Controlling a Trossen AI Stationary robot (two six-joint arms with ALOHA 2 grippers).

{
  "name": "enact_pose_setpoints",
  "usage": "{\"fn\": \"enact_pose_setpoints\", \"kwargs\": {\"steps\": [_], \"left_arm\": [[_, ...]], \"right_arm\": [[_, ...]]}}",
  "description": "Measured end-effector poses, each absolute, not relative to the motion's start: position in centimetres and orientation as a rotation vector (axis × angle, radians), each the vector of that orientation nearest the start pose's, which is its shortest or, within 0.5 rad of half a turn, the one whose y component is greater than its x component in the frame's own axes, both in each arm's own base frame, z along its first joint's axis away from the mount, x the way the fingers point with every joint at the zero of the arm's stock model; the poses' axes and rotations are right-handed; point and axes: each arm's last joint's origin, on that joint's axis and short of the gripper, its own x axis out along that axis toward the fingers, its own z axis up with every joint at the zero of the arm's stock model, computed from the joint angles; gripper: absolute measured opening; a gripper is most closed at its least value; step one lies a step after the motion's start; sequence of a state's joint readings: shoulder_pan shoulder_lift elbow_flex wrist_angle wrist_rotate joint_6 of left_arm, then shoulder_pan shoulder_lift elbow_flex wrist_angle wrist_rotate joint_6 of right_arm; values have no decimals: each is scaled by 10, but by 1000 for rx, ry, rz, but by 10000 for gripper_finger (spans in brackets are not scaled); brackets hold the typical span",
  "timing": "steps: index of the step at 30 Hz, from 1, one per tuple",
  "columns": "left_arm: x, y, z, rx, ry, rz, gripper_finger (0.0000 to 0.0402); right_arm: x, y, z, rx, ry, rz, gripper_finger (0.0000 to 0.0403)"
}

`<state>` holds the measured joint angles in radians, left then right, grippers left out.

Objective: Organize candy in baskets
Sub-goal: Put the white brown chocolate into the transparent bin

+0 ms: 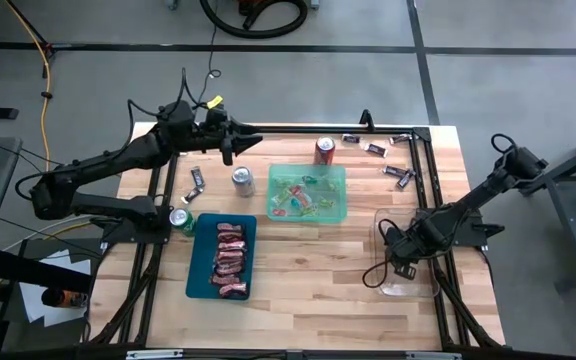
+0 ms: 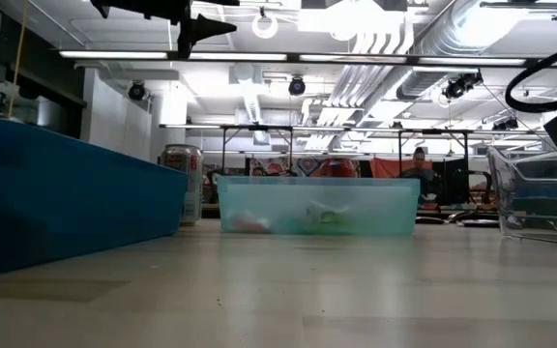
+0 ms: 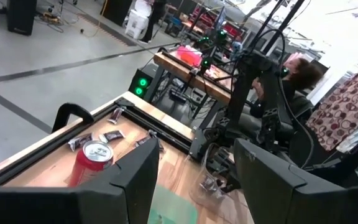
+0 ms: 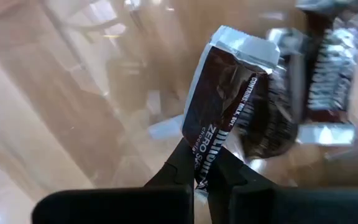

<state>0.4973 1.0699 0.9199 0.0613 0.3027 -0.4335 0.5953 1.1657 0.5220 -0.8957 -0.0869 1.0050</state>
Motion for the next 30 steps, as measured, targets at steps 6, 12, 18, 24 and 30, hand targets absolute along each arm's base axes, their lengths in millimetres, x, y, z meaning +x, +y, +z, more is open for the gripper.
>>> {"fn": "enact_pose_setpoints", "kwargs": {"steps": [6, 12, 18, 24, 30], "left_arm": [[215, 107, 349, -469, 45, 211, 196], [215, 107, 348, -471, 50, 212, 195], [215, 107, 348, -472, 51, 208, 195], [214, 106, 349, -419, 55, 201, 195], [211, 110, 349, -416, 49, 215, 195]], "right_arm": [[130, 91, 147, 370, 1566, -209, 34], [125, 87, 149, 367, 1610, -294, 105], [133, 92, 171, 311, 1599, -267, 187], [141, 99, 219, 290, 1640, -175, 229], [169, 98, 283, 323, 1268, -182, 232]]}}
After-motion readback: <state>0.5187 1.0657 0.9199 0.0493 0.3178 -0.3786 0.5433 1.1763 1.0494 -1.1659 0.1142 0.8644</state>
